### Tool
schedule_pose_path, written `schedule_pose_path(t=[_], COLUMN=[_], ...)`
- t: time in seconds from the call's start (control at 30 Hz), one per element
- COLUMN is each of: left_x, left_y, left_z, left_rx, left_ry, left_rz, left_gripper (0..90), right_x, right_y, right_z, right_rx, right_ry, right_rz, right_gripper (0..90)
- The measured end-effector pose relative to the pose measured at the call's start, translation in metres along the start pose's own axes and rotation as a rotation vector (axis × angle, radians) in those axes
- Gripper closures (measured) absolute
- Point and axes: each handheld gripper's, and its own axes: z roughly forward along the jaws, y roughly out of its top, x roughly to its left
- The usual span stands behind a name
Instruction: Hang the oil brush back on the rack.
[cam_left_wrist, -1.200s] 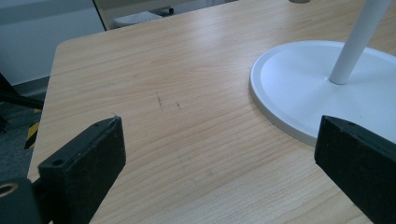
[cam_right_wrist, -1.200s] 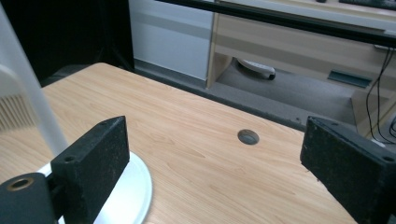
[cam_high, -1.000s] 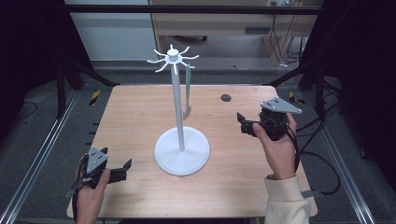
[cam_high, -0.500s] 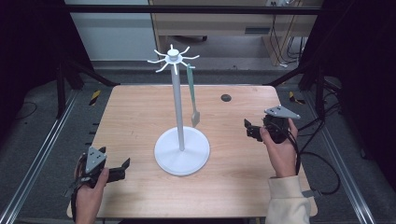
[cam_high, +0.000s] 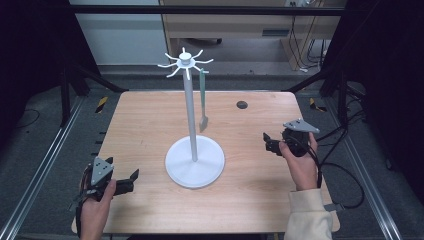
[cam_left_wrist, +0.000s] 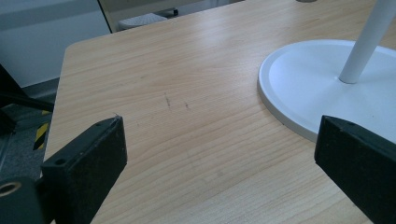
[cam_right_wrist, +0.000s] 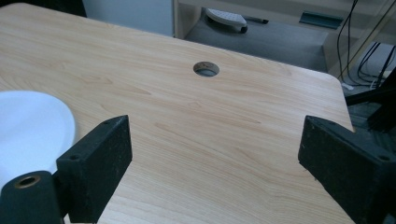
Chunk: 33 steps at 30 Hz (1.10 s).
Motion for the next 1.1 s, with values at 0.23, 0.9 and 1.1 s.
schedule_pose_path(t=[0.23, 0.9, 1.1], left_x=[0.001, -0.002, -0.002], left_y=[0.000, 0.000, 0.000], left_z=[0.000, 0.001, 0.002], left_rx=[0.001, 0.003, 0.006], left_ry=[0.001, -0.014, -0.018], left_rz=[-0.002, 0.010, 0.013], left_gripper=[1.9, 1.9, 2.0], right_x=[0.005, 0.035, 0.042], right_y=[-0.012, -0.034, -0.040], right_z=[0.009, 0.038, 0.045], right_rx=[0.020, 0.096, 0.114], right_ry=[0.004, 0.111, 0.130], right_rz=[-0.034, -0.060, -0.068], right_gripper=[10.2, 11.2, 11.2])
